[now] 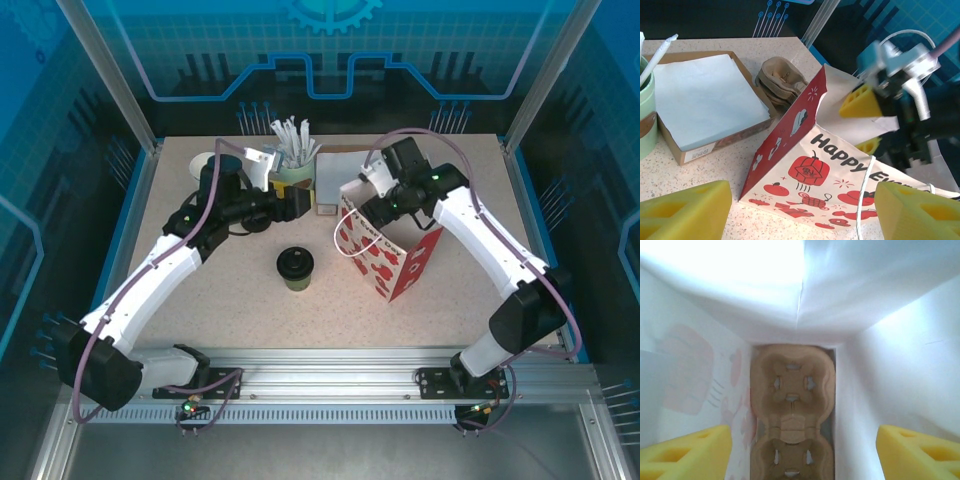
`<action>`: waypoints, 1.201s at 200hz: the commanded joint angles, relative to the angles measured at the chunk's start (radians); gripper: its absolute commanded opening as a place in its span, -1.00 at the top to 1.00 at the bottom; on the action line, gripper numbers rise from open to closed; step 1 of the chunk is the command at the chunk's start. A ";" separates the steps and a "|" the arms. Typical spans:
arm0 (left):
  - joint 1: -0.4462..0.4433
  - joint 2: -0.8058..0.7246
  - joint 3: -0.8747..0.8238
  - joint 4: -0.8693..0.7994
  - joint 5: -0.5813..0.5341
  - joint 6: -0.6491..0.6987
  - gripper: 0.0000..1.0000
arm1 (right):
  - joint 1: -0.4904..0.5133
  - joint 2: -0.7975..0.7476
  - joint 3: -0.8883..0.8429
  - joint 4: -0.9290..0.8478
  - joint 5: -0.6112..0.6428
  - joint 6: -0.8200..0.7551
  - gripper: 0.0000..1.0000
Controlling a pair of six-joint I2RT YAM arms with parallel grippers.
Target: Pack the takeout coffee
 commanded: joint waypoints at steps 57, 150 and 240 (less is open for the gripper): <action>0.008 -0.078 -0.088 0.019 -0.064 -0.040 -0.54 | 0.012 -0.061 0.259 -0.067 -0.134 -0.011 -0.53; 0.293 -0.384 -0.410 -0.076 -0.060 -0.280 -0.73 | 0.414 0.114 0.331 -0.038 -0.062 -0.021 -0.61; 0.523 -0.457 -0.416 -0.275 0.066 -0.277 -0.97 | 0.454 0.406 0.438 -0.187 -0.038 -0.015 -0.84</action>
